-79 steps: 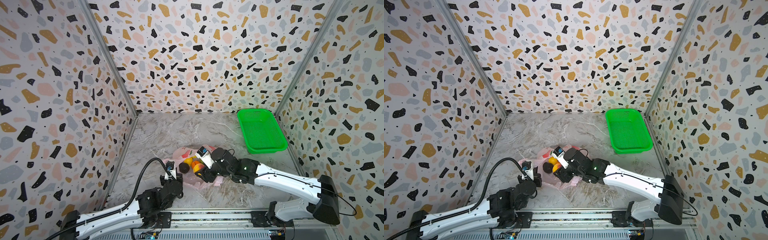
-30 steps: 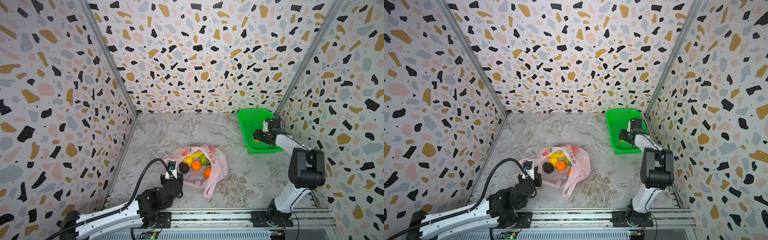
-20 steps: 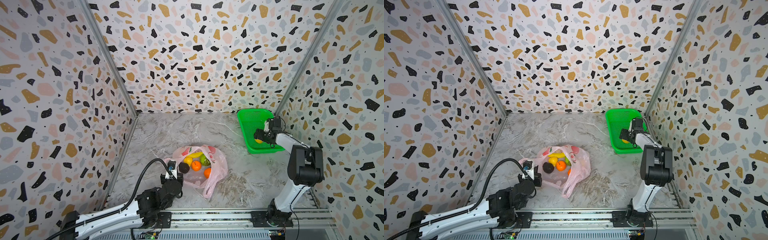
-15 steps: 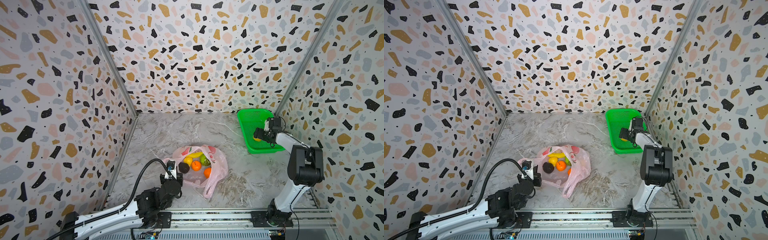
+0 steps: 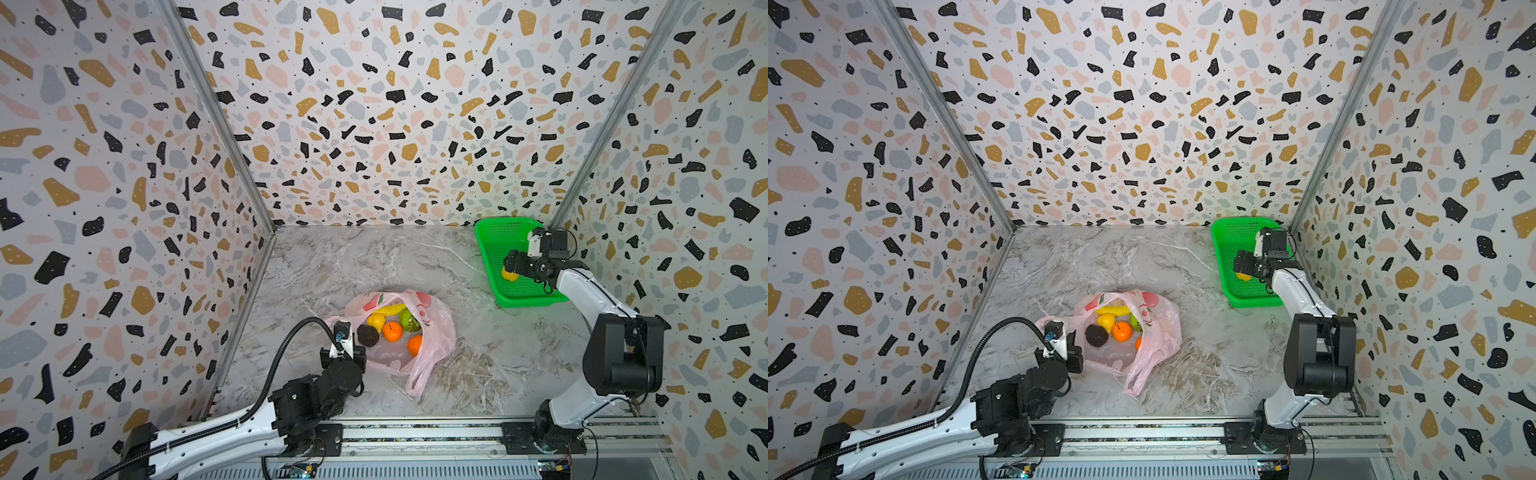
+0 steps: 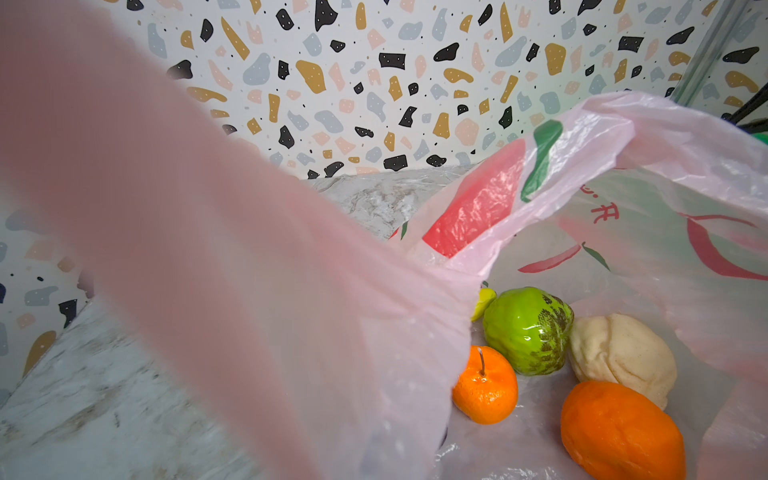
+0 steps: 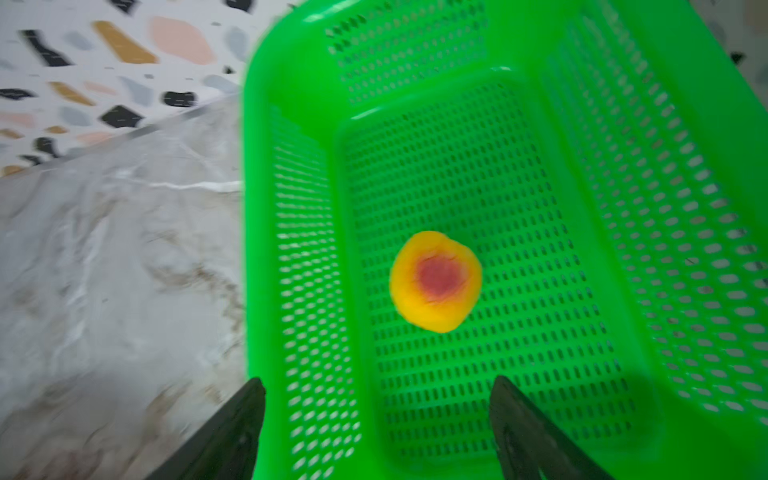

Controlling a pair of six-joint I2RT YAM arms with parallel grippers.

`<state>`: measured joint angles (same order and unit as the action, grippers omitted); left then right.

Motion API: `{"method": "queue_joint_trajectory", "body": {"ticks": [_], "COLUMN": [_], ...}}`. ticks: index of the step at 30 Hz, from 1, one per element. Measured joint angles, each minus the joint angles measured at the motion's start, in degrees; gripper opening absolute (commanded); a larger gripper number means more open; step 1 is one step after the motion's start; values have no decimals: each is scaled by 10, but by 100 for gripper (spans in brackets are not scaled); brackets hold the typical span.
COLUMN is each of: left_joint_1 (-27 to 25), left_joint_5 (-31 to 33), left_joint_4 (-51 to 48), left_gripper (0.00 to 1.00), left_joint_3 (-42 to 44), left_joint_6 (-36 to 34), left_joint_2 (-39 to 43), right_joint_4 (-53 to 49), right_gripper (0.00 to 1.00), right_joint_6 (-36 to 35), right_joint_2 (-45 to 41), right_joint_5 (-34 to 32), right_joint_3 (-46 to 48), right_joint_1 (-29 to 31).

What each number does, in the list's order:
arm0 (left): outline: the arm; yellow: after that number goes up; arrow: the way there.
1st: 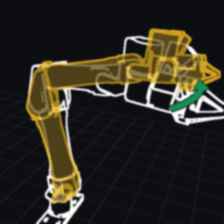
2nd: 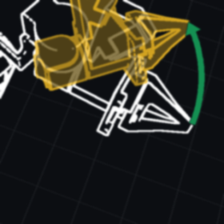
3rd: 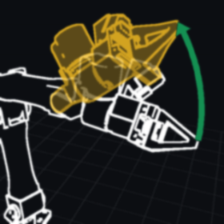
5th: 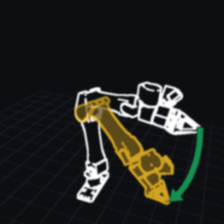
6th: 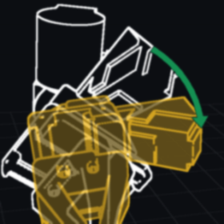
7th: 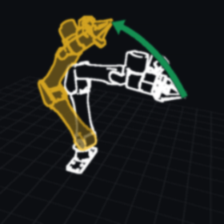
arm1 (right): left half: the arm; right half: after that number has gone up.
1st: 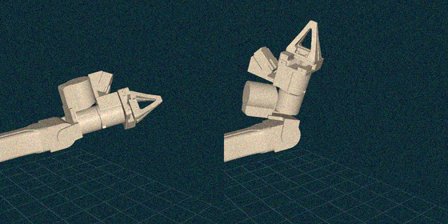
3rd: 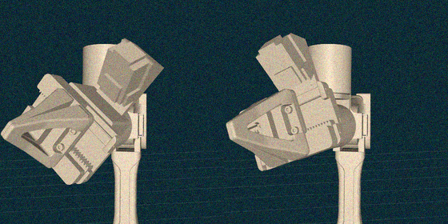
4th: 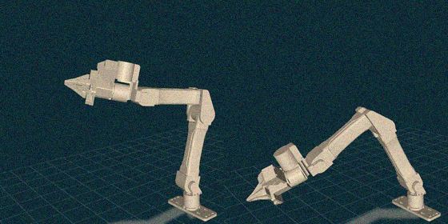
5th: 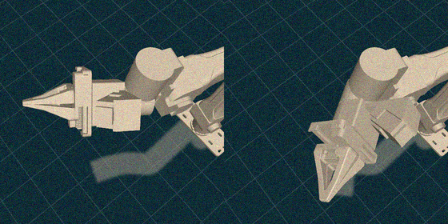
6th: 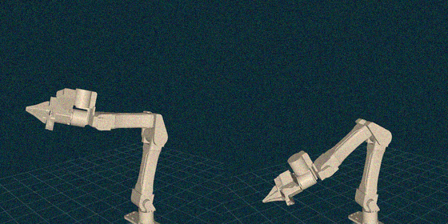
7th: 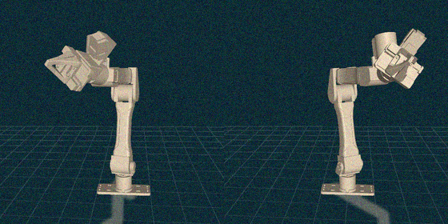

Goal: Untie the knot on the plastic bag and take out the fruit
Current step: 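Open the right gripper to drop the peach into the green basket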

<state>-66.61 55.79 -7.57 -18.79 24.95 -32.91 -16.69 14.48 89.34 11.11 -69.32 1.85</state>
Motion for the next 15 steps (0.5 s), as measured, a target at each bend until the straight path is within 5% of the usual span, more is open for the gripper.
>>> {"method": "queue_joint_trajectory", "body": {"ticks": [7,15], "left_joint_1": [0,0], "left_joint_5": [0,0], "left_joint_4": [-3,-3], "left_gripper": [0,0], "left_joint_3": [0,0], "left_joint_6": [10,12], "left_joint_2": [4,3], "right_joint_4": [-52,-81], "right_gripper": [84,84], "right_joint_6": [15,63], "right_joint_2": [-138,-169], "right_joint_5": [41,71], "right_joint_3": [16,23], "right_joint_1": [225,421]}}
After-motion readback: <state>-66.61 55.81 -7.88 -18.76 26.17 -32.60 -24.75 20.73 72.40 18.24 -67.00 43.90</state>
